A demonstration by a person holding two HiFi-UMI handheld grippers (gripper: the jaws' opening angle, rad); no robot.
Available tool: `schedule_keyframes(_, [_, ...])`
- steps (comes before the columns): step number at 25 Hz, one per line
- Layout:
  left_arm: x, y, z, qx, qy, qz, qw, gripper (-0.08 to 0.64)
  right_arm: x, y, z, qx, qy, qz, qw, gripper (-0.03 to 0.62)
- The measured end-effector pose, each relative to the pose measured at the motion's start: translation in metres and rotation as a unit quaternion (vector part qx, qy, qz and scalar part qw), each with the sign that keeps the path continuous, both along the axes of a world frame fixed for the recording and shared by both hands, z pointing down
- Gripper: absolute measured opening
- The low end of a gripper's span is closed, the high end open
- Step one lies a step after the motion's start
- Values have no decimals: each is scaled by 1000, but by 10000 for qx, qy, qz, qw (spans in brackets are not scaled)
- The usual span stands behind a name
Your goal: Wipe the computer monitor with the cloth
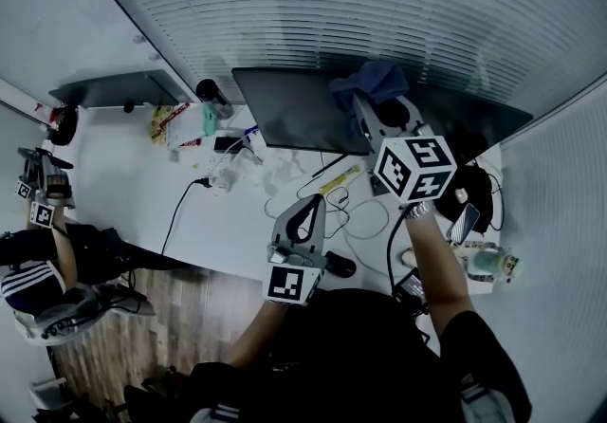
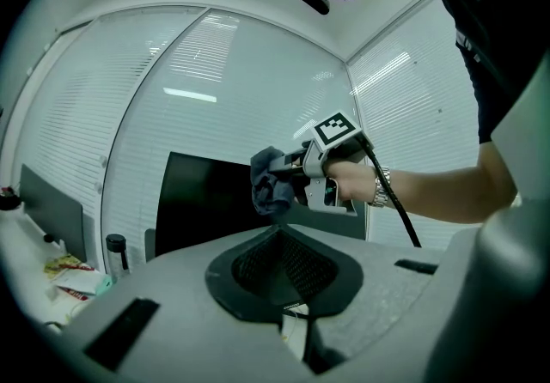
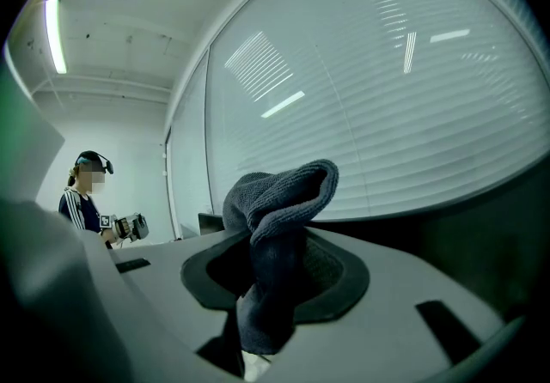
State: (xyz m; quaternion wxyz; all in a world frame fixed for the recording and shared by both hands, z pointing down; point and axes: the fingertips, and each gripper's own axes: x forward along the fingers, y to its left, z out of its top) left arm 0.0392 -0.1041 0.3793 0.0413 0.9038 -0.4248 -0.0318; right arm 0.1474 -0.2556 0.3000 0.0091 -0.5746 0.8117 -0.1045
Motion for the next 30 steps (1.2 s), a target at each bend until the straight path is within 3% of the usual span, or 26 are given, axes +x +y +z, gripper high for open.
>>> schedule_keyframes(16, [77, 36, 1, 15, 1, 105, 9999, 6, 90, 30, -1, 18, -46, 212, 9998, 120])
schedule_keyframes(30, [122, 60, 0, 90, -179, 119, 9997, 6, 156, 48, -3, 52, -224, 433, 9988, 120])
